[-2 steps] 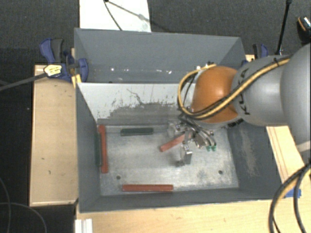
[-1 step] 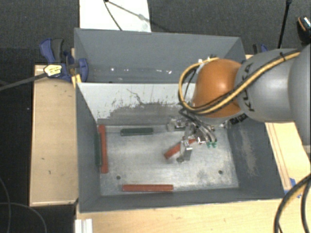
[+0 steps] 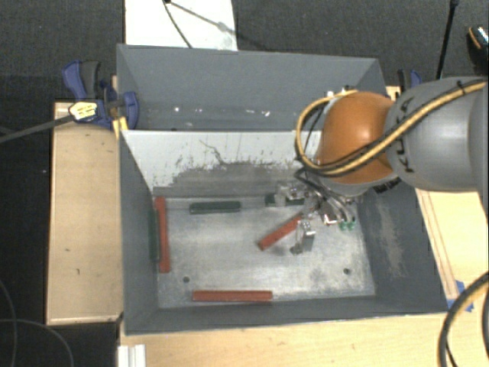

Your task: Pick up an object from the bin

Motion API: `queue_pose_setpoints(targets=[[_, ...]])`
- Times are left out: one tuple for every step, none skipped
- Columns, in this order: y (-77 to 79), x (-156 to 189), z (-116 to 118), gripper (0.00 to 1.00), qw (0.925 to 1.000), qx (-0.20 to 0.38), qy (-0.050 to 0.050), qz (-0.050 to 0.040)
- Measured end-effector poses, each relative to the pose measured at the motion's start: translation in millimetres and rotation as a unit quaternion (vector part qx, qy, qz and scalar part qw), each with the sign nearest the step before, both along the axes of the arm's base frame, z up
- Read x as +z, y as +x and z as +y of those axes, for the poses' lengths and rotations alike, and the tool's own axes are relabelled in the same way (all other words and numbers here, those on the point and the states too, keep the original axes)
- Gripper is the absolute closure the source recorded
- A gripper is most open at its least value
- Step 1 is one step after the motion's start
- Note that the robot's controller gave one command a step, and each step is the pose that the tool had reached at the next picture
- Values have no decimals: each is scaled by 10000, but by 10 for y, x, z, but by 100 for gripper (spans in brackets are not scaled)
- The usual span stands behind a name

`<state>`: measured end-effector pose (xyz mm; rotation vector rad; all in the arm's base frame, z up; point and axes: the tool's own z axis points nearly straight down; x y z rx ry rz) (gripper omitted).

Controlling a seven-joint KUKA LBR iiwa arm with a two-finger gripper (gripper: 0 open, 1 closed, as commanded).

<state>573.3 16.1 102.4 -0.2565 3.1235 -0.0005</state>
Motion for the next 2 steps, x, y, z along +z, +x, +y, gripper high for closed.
queue_pose_setpoints(targets=[[-68,-333,-70,0,9995,-323,5,42],[-62,-328,-66,0,9995,-324,7,34]])
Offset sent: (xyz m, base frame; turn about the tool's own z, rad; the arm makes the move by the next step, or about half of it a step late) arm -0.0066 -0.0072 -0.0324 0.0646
